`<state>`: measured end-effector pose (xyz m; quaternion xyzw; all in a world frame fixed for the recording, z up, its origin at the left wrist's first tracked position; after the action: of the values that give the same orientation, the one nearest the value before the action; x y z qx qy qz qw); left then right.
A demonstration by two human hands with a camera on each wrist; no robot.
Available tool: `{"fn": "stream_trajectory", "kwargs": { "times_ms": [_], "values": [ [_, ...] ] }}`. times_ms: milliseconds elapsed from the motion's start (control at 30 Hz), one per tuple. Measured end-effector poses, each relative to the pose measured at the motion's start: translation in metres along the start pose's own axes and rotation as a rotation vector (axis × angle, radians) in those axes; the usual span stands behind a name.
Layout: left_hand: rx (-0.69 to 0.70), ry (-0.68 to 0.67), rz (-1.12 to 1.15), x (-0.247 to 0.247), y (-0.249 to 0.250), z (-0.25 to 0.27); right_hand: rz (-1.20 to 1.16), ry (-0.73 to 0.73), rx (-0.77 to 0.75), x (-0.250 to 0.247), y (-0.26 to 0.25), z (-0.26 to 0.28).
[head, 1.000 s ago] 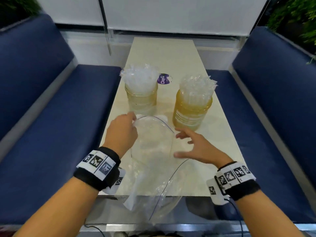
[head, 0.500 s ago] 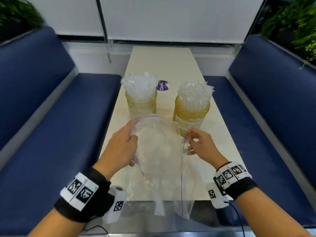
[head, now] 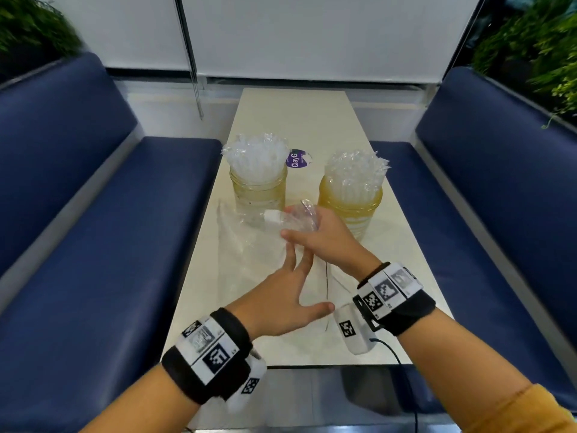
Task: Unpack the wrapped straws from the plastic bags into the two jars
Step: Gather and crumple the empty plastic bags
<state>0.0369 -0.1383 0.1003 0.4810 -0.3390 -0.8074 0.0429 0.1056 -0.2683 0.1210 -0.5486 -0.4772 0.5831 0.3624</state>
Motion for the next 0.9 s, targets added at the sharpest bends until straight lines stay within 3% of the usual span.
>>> {"fn": "stream_trajectory", "kwargs": {
  "times_ms": [67, 167, 233, 300, 400, 467, 600, 733, 767, 900],
  "values": [
    [0.012, 0.097, -0.105, -0.018, -0.002, -0.001, 0.028, 0.024, -0.049, -0.002, -0.003, -0.004],
    [0.023, 0.606, -0.160, -0.070, -0.003, 0.014, 0.049, 0.006, -0.106, -0.013, -0.009, -0.001],
    [0.050, 0.824, -0.317, -0.098, -0.004, 0.020, 0.058, -0.020, -0.165, -0.018, -0.019, 0.006],
    [0.028, 0.735, -0.440, -0.111, -0.009, 0.012, 0.012, -0.047, -0.237, -0.019, -0.031, 0.013],
    [-0.104, 0.302, -0.308, -0.108, -0.026, -0.006, -0.135, -0.023, -0.339, -0.022, -0.048, 0.021],
    [-0.144, 0.131, -0.214, -0.102, -0.036, -0.011, -0.180, 0.058, -0.354, -0.030, -0.053, 0.024],
    [-0.063, 0.212, 0.036, -0.106, -0.047, -0.007, -0.205, 0.161, -0.289, -0.062, -0.040, 0.024],
    [0.009, 0.151, 0.339, -0.110, -0.045, 0.006, 0.269, -0.201, -0.080, -0.071, -0.011, 0.025],
    [0.006, 0.161, 0.360, -0.111, -0.047, 0.008, 0.349, -0.226, -0.078, -0.068, -0.005, 0.024],
    [-0.076, 0.450, 0.321, -0.128, -0.069, 0.013, 0.137, -0.049, -0.137, -0.064, -0.005, 0.023]
  ]
}}
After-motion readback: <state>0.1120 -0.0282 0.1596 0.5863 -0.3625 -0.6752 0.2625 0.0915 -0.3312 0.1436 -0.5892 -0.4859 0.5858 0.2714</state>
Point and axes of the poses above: each hand's wrist, its own z-axis away from the middle knuckle, its own x-axis out of the palm, y = z × x, the point moved 3 cm from there along -z, towards the middle knuckle, and after that the axes turned 4 degrees about -x, right-handed, at the moved point
